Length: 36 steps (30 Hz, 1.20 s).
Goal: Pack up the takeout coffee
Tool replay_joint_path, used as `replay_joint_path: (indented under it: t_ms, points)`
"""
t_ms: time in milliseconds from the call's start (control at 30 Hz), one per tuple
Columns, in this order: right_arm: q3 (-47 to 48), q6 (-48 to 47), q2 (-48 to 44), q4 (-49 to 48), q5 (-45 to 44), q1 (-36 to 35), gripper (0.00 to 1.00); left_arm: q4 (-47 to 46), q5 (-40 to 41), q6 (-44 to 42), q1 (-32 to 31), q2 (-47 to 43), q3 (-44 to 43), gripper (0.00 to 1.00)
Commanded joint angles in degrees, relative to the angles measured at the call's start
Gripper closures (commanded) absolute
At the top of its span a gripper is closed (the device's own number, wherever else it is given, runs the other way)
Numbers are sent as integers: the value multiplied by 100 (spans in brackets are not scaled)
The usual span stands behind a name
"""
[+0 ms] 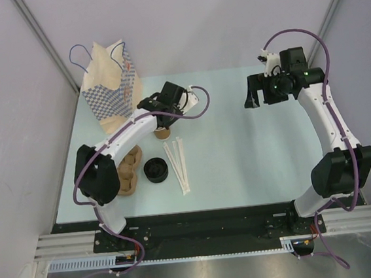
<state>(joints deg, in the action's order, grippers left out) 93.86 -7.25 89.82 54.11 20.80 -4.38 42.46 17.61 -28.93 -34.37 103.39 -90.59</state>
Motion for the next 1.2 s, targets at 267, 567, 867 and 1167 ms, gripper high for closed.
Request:
replay_joint_path:
  t_ms: [267, 567, 867, 1167]
  points:
    - [-35, 2787, 1308, -1962, 1884, -976, 0, -791, 50, 317, -26, -706, 480, 100]
    - [588, 4459, 2820, -3598, 2551, -1776, 0, -923, -213, 485, -26, -856, 814, 100]
    - [949, 5233, 3586, -4303, 2991, -2040, 0, -897, -249, 537, -35, -724, 736, 100]
    - [1222, 5435, 3973, -4514, 3009, -2260, 0, -844, -328, 616, -26, -707, 709, 100]
